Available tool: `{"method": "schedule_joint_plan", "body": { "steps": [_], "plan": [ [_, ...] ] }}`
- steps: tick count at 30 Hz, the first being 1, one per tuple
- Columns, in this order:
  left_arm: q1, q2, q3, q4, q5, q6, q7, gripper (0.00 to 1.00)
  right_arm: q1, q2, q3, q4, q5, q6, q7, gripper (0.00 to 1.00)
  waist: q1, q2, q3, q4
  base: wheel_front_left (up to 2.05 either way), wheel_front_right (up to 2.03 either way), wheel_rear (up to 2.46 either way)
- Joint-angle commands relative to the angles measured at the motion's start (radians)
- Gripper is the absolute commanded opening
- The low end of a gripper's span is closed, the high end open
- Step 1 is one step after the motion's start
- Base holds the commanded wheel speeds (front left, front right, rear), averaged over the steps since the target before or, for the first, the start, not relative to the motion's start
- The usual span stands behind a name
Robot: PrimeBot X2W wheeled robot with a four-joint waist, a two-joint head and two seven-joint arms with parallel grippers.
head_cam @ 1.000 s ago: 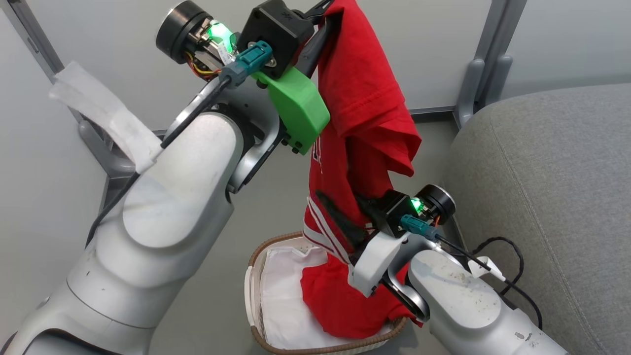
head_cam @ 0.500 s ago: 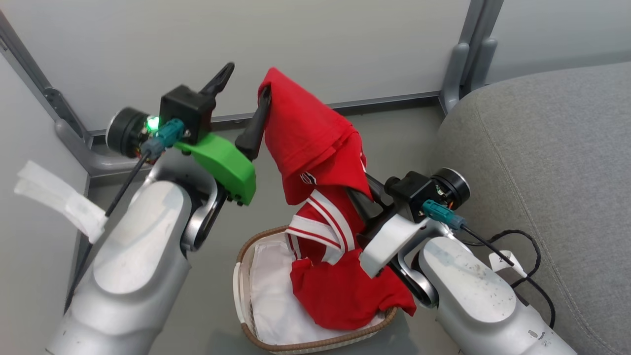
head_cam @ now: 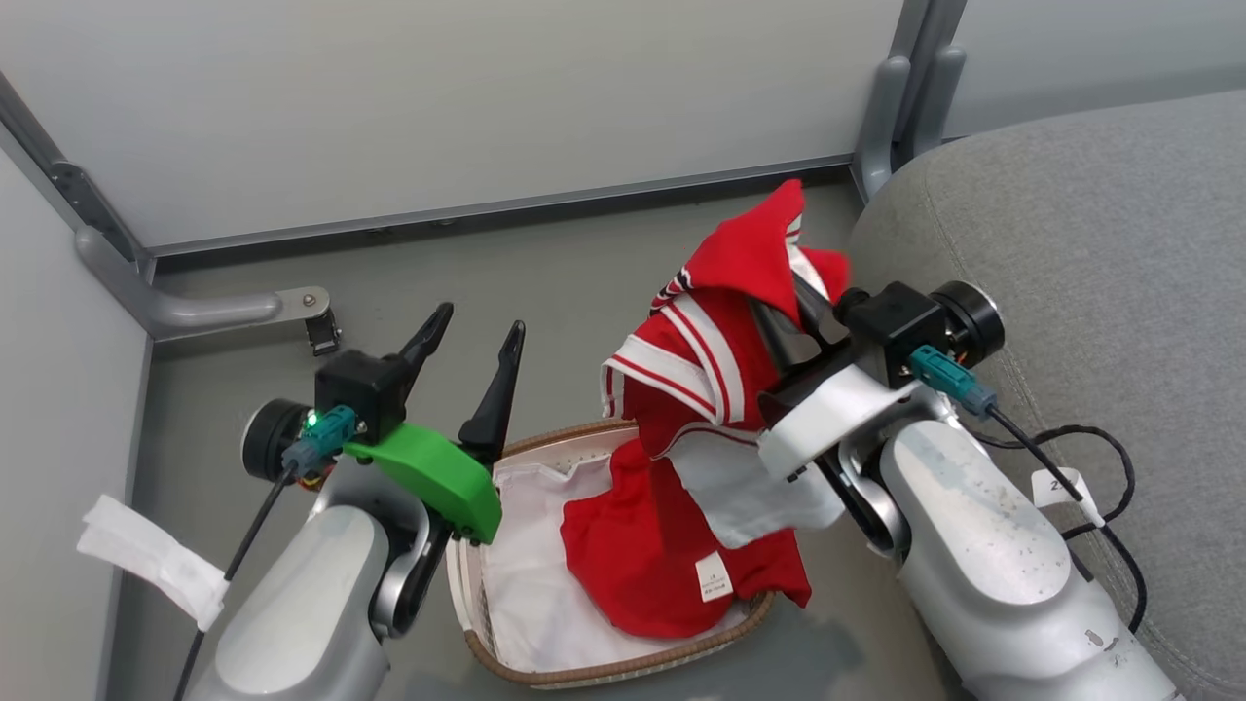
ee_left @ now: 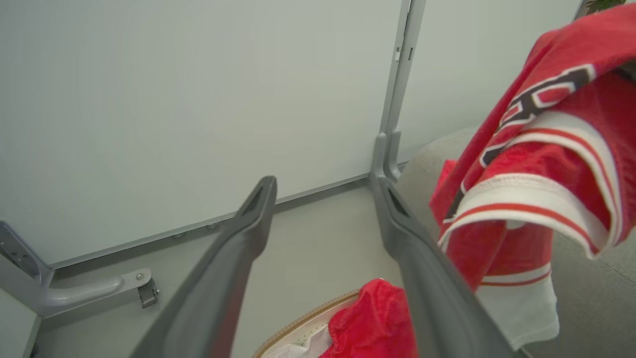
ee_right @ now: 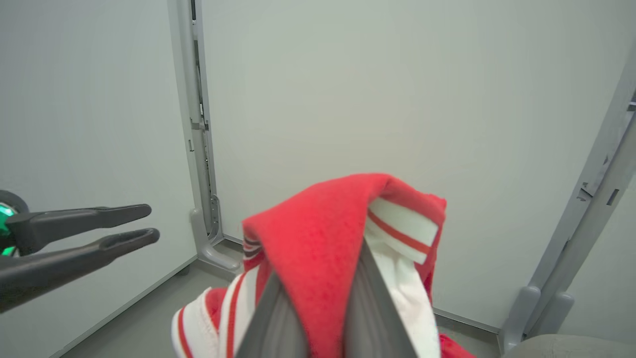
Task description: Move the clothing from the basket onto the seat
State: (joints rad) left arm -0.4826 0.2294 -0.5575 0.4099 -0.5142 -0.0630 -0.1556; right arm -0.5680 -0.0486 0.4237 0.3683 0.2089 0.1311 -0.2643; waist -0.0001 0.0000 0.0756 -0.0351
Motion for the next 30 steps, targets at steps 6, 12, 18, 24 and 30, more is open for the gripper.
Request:
{"method": "schedule_joint_plan", "body": {
  "steps": [6,12,18,24,30],
  "plan": [
    [0.082,-0.012,-0.017,-0.019,-0.011,0.005,-0.040,1.00,0.008,-0.003,-0.087,-0.018,-0.056,-0.001,-0.001,0.00,0.0001,0.0000,0.022,-0.027,0.00,0.00,0.00],
    [0.101,-0.016,-0.030,-0.041,0.004,0.012,-0.061,1.00,0.008,-0.003,-0.156,-0.040,-0.102,-0.001,0.000,0.00,0.0001,0.0000,0.063,-0.090,0.00,0.00,0.00],
    [0.083,-0.011,-0.042,-0.069,0.031,0.021,-0.078,1.00,-0.002,-0.003,-0.205,-0.084,-0.142,-0.001,0.000,0.00,0.0001,0.0000,0.110,-0.203,0.00,0.00,0.00],
    [0.065,0.002,-0.054,-0.091,0.056,0.028,-0.075,1.00,0.011,-0.003,-0.246,-0.126,-0.170,-0.001,0.000,0.00,0.0001,0.0000,0.157,-0.332,0.00,0.00,0.00],
    [0.050,0.009,-0.074,-0.104,0.070,0.027,-0.061,1.00,0.021,-0.002,-0.292,-0.142,-0.162,-0.001,0.000,0.00,0.0001,0.0000,0.194,-0.420,0.00,0.00,0.00]
  ]
}}
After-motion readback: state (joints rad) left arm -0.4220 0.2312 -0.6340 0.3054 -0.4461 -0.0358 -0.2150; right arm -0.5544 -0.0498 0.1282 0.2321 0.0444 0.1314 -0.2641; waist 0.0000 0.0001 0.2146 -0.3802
